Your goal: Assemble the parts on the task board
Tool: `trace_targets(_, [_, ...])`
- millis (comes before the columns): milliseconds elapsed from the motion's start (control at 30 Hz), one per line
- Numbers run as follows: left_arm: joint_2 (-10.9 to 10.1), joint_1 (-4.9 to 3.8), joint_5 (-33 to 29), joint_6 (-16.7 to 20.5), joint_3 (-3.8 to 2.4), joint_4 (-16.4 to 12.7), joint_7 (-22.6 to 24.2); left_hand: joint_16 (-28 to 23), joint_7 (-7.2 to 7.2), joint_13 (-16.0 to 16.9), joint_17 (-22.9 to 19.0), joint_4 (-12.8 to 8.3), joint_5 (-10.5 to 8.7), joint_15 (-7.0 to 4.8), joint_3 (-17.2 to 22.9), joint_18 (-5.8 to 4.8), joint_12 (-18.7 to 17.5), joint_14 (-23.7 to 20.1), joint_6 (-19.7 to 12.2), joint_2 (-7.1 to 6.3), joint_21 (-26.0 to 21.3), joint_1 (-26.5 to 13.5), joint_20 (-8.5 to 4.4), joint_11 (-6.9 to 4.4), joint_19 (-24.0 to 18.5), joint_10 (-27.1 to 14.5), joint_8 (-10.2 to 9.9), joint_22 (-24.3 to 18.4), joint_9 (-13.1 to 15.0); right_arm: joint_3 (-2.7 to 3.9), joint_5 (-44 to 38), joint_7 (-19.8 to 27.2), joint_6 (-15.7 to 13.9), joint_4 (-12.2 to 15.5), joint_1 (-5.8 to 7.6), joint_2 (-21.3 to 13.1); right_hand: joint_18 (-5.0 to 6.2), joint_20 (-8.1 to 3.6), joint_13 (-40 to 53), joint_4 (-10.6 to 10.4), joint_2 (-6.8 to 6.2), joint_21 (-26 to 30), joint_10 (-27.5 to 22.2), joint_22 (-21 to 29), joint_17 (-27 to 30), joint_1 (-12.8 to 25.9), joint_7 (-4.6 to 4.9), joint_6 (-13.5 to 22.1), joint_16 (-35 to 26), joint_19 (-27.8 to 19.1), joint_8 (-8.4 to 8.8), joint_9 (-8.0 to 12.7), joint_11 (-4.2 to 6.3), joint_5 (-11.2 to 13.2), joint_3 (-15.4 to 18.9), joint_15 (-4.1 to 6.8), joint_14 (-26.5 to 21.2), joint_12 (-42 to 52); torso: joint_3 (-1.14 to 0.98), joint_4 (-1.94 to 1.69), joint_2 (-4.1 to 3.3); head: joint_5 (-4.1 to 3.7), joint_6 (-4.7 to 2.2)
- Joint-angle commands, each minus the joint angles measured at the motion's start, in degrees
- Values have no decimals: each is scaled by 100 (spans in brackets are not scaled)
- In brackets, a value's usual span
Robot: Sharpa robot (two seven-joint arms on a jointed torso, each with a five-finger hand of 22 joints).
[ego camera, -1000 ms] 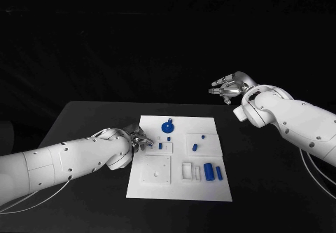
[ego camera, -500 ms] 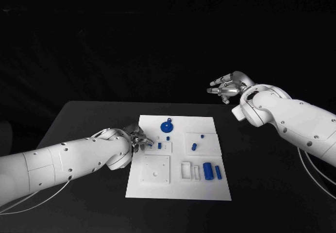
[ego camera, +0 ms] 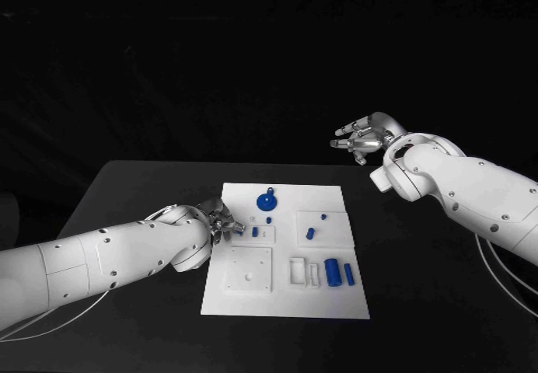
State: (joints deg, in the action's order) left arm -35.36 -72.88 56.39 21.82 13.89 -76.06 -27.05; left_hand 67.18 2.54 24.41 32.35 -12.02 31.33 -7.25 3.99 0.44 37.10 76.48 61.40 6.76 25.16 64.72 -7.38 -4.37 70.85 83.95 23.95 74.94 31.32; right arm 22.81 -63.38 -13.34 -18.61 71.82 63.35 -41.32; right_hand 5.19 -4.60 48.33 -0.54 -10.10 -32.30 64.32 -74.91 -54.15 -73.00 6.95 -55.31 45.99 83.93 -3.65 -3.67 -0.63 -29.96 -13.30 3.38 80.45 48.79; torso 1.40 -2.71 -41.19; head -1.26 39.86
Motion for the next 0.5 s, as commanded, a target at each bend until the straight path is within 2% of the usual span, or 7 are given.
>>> trace_targets(33, [24, 5, 139, -63, -4, 0, -78, 17, -377, 5, 4, -141, 12, 13, 179, 83, 17, 25, 354, 58, 21, 30, -12, -48, 24, 256, 18, 107, 1, 0, -9, 17, 73, 14, -3, 0, 51, -15, 3, 10, -10, -3, -7, -407, -3, 48, 7, -47, -21, 237, 6, -6, 27, -37, -15, 30, -2, -1, 3, -1, -1, -7, 10])
trace_targets(267, [48, 22, 181, -134, -4, 40, -154, 25, -379, 16, 6, -144, 4, 13, 182, 84, 27, 30, 363, 54, 29, 33, -12, -50, 25, 258, 24, 108, -22, 0, -9, 17, 71, 23, -3, -6, 51, -15, 3, 10, -10, -3, -7, -407, -3, 48, 7, -47, -21, 237, 6, -6, 27, -37, -15, 30, -2, -1, 1, -3, -2, -4, 22])
trace_targets(500, [76, 48, 197, -140, -5, 80, -171, 31, -378, 23, 7, -141, -9, 12, 182, 84, 32, 35, 363, 56, 37, 36, -13, -51, 26, 258, 20, 108, -45, 0, -9, 18, 67, 28, -3, -10, 51, -15, 3, 10, -10, -3, -7, -407, -3, 48, 7, -47, -21, 237, 6, -6, 27, -37, -15, 30, -2, -1, 8, -4, 1, -9, 23])
